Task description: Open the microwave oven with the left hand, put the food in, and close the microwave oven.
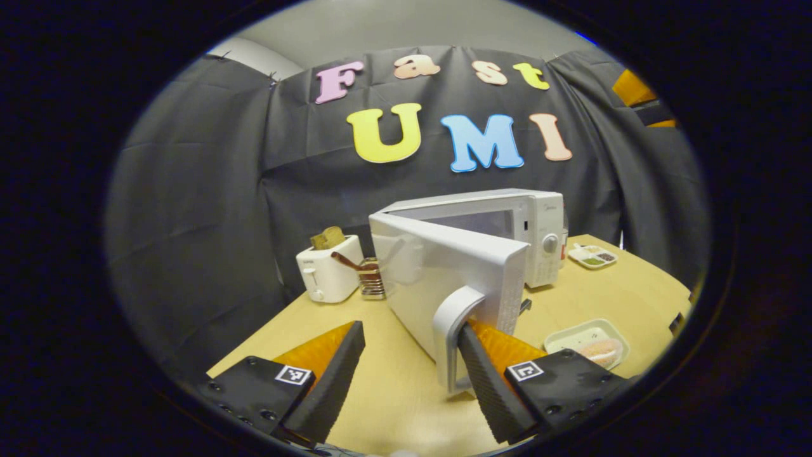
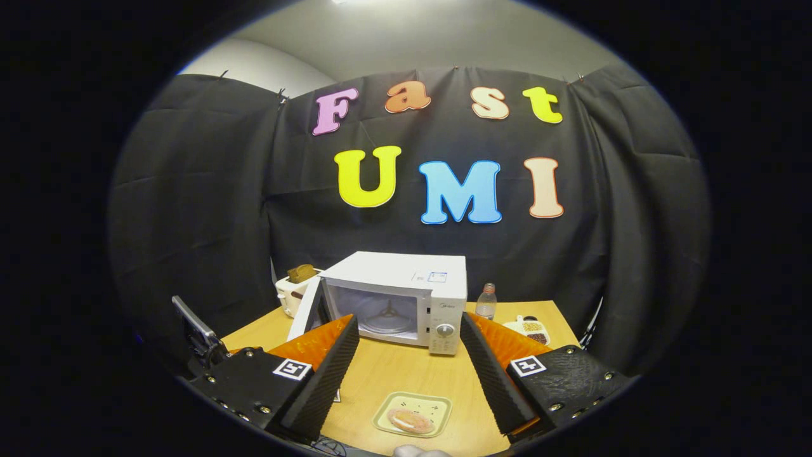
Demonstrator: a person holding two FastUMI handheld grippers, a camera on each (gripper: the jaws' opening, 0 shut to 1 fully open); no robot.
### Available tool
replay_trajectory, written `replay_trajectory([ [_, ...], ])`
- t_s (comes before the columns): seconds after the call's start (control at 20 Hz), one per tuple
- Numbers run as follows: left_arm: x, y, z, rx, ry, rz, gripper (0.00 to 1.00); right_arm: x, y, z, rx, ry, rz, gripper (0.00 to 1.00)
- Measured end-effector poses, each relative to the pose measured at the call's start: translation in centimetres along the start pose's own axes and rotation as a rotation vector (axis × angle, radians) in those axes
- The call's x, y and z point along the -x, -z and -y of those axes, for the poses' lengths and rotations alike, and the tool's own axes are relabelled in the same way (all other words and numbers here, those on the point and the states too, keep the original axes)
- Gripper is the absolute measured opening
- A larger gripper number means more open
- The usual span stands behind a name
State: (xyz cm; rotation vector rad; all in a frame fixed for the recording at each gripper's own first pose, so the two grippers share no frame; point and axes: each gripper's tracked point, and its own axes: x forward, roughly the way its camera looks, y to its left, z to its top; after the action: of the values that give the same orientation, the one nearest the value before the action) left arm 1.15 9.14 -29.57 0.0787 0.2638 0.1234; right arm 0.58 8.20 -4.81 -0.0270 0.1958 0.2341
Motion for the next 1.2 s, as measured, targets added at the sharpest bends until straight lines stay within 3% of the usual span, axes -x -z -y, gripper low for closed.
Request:
replay_trajectory([
  [0.25, 1.3, 1.6, -5.1, 0.039, -0.053, -0.043, 0.92, 0.2, -0.4, -1.6, 0.024, -0.018, 0.008, 0.98],
  [0.4, 3.0, 1.6, -7.3, 0.027, -0.090, -0.027, 0.96, 0.0, 0.1, -2.3, 0.021, -0.032, 0.001, 0.98],
  [0.55, 4.6, 0.6, -9.7, 0.037, -0.130, -0.015, 1.00, -0.4, 0.5, -2.9, 0.025, -0.044, -0.009, 0.98],
  [0.65, 5.6, -0.9, -11.1, 0.057, -0.154, 0.001, 0.92, -0.8, 0.9, -3.4, 0.019, -0.058, -0.015, 0.98],
  [0.75, 6.7, -3.0, -11.7, 0.063, -0.163, 0.030, 0.96, -1.1, 1.3, -3.5, 0.034, -0.061, -0.015, 0.98],
  [0.8, 7.1, -3.8, -11.4, 0.065, -0.157, 0.040, 1.00, -1.3, 1.6, -3.5, 0.043, -0.062, -0.012, 0.98],
  [0.95, 8.5, -7.3, -9.7, 0.065, -0.121, 0.091, 0.97, -1.8, 3.9, -2.9, 0.051, -0.069, -0.024, 0.98],
  [1.1, 9.4, -10.2, -7.1, 0.072, -0.062, 0.123, 1.00, -2.1, 7.9, -1.6, 0.057, -0.065, -0.068, 0.98],
  [1.2, 9.5, -12.0, -5.7, 0.053, -0.031, 0.146, 0.96, -2.2, 11.9, -0.8, 0.065, -0.060, -0.131, 0.98],
])
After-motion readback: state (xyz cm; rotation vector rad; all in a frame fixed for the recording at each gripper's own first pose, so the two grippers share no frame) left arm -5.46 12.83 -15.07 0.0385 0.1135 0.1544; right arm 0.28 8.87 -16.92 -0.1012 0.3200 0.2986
